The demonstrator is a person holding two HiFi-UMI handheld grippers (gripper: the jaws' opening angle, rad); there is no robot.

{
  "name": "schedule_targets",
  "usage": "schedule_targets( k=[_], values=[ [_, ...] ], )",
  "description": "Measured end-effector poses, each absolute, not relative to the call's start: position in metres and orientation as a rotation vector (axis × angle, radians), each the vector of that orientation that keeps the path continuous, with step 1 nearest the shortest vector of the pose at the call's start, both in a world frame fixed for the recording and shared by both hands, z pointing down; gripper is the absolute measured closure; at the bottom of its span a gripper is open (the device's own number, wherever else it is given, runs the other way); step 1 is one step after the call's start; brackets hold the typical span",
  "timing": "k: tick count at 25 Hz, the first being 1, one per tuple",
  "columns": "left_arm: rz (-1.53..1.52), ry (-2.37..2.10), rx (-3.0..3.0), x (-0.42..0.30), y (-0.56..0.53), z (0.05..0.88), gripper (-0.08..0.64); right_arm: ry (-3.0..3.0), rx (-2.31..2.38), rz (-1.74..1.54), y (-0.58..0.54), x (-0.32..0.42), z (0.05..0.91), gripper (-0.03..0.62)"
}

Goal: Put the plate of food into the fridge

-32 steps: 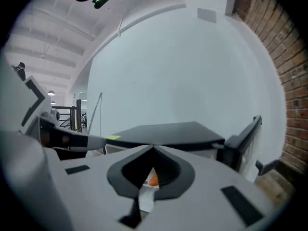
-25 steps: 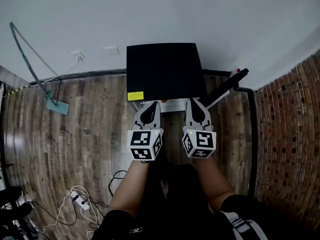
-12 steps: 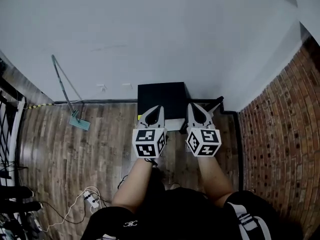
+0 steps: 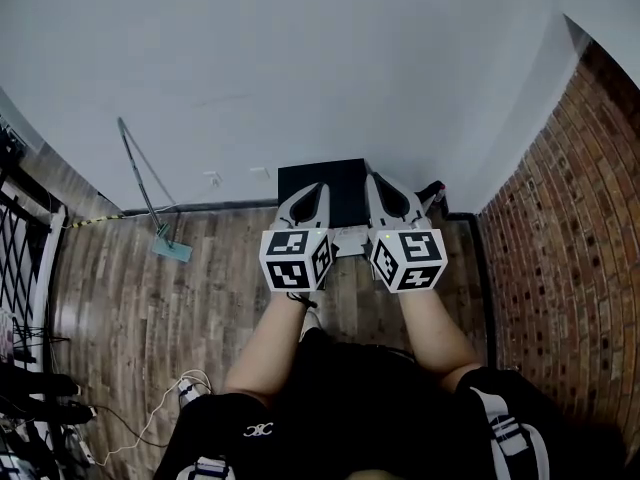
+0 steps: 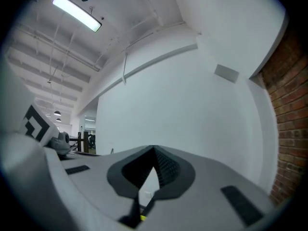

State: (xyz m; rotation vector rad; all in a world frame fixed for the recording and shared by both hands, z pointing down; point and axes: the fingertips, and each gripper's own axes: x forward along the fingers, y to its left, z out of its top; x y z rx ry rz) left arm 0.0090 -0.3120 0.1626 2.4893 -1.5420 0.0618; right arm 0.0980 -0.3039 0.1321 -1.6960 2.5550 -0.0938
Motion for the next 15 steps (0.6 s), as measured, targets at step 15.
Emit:
schedule_targets(
  k=[15],
  values=[
    [0.066,-1.523,2.517,0.040,-0.286,0.161,0.563,2.558,-1.699,-0.147,-0.280,0.125,0.145,0.579]
  ],
)
